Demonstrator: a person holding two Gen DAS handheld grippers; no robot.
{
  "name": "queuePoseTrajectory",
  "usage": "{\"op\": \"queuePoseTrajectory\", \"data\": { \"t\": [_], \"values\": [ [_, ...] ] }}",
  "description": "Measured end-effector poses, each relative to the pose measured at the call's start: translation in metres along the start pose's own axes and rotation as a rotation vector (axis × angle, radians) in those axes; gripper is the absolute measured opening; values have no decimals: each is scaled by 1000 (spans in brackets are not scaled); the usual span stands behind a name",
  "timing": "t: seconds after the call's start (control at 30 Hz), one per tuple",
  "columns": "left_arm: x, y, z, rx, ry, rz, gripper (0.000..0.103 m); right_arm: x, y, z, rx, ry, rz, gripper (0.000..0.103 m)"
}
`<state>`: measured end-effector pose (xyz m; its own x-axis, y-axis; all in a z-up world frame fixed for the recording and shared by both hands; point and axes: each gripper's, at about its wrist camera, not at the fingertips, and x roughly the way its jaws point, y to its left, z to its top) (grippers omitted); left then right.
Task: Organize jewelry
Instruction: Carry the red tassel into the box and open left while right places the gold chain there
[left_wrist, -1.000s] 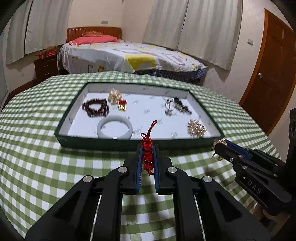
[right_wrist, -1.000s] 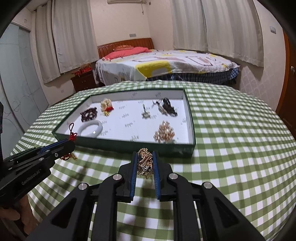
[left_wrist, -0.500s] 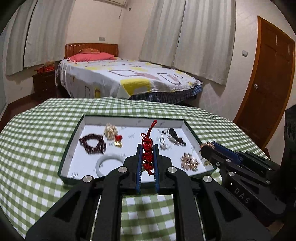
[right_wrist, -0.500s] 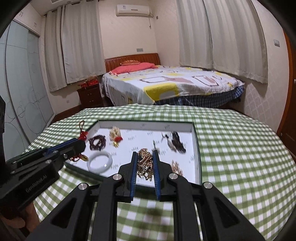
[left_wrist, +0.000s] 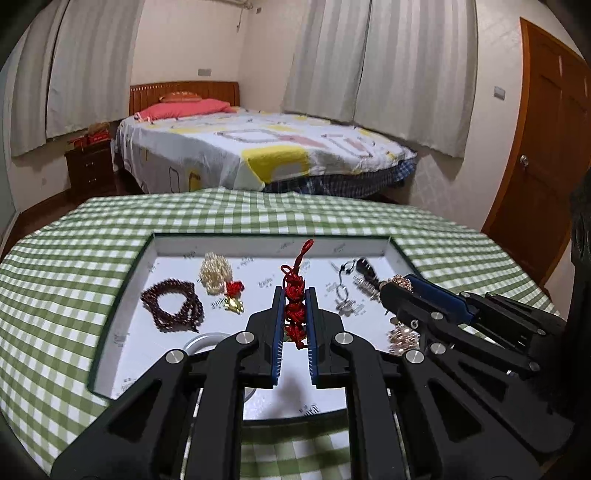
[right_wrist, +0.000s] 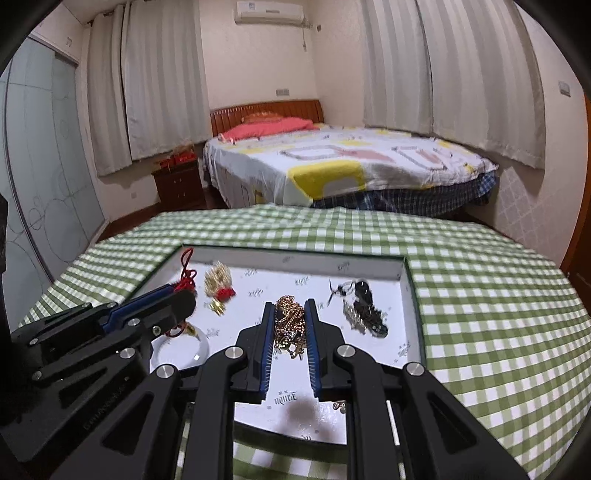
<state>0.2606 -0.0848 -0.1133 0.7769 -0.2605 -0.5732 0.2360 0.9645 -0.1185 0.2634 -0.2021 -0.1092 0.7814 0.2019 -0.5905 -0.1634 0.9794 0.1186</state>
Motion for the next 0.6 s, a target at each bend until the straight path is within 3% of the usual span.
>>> {"op": "queuePoseTrajectory", "data": {
  "t": [0.4, 0.6],
  "values": [
    [55, 11, -14, -38, 162, 0, 11, 47, -11, -8, 23, 145, 16, 17],
    [60, 10, -14, -34, 186, 4, 12, 56, -15, -9, 36, 180, 24, 17]
  ]
}}
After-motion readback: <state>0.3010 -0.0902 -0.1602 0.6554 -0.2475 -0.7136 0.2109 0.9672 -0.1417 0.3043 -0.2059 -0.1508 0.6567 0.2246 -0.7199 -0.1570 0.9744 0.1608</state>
